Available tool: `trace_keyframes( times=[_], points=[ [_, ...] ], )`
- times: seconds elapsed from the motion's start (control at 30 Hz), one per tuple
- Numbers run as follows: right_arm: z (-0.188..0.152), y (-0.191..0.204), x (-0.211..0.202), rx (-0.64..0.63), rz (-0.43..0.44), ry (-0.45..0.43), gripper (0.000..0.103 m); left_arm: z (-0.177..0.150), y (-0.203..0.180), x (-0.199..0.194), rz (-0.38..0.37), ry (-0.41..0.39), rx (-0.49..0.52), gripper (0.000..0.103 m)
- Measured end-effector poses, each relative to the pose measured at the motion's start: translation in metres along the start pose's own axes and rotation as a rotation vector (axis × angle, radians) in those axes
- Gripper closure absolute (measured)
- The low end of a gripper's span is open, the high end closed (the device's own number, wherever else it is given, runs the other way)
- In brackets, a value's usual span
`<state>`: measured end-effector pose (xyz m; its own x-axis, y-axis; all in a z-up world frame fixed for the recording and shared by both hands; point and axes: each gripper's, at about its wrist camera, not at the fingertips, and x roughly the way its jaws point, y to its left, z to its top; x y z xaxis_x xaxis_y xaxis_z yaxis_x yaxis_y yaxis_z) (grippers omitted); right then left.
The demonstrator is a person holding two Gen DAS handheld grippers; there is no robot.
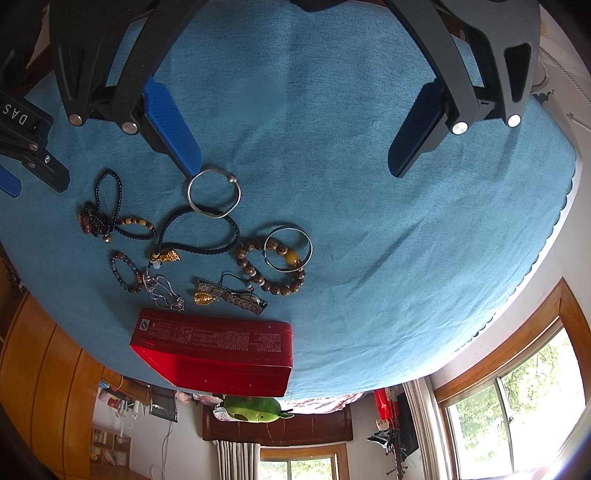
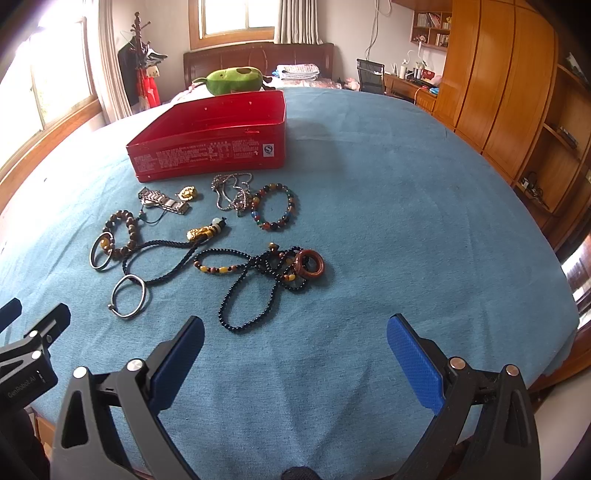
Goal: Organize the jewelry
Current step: 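Move left tool to the silver bangle while right tool approaches the multicolour bead bracelet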
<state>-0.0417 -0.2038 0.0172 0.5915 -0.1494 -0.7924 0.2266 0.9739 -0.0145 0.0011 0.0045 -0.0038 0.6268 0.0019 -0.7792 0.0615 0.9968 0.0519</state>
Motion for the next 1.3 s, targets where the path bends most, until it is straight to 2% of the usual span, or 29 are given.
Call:
trace_keyframes(
  times=[0.27, 0.37, 0.5, 0.63, 0.77, 0.87, 0.97, 1.07, 1.3],
  points=[
    [0.004, -0.002, 0.006, 0.006, 0.037, 0.001, 0.004, -0.001, 0.001, 0.005, 0.002, 0.007, -0.004, 0.003],
    [0.007, -0.006, 0.007, 0.006, 0.068, -0.007, 0.004, 0.003, 0.010, 0.008, -0.017, 0.020, -0.035, 0.003],
    [0.015, -0.014, 0.015, 0.016, 0.174, 0.030, 0.004, 0.007, 0.030, 0.016, -0.094, 0.048, -0.096, 0.003],
    [0.020, -0.020, 0.028, 0.036, 0.263, 0.078, 0.004, 0.013, 0.039, 0.030, -0.072, 0.064, -0.109, 0.003],
    [0.027, -0.026, 0.036, 0.055, 0.322, 0.091, 0.004, 0.024, 0.044, 0.044, -0.121, 0.095, -0.116, 0.004],
    [0.034, -0.029, 0.041, 0.061, 0.360, 0.108, 0.015, 0.037, 0.046, 0.054, -0.146, 0.115, -0.105, 0.004],
    [0.039, -0.030, 0.049, 0.065, 0.355, 0.125, 0.016, 0.050, 0.049, 0.066, -0.145, 0.131, -0.108, 0.004],
    [0.043, -0.029, 0.054, 0.059, 0.356, 0.130, 0.021, 0.061, 0.048, 0.078, -0.153, 0.153, -0.104, 0.004],
    [0.049, -0.024, 0.064, 0.048, 0.380, 0.146, 0.036, 0.080, 0.021, 0.081, -0.263, 0.188, -0.077, 0.008]
  ],
)
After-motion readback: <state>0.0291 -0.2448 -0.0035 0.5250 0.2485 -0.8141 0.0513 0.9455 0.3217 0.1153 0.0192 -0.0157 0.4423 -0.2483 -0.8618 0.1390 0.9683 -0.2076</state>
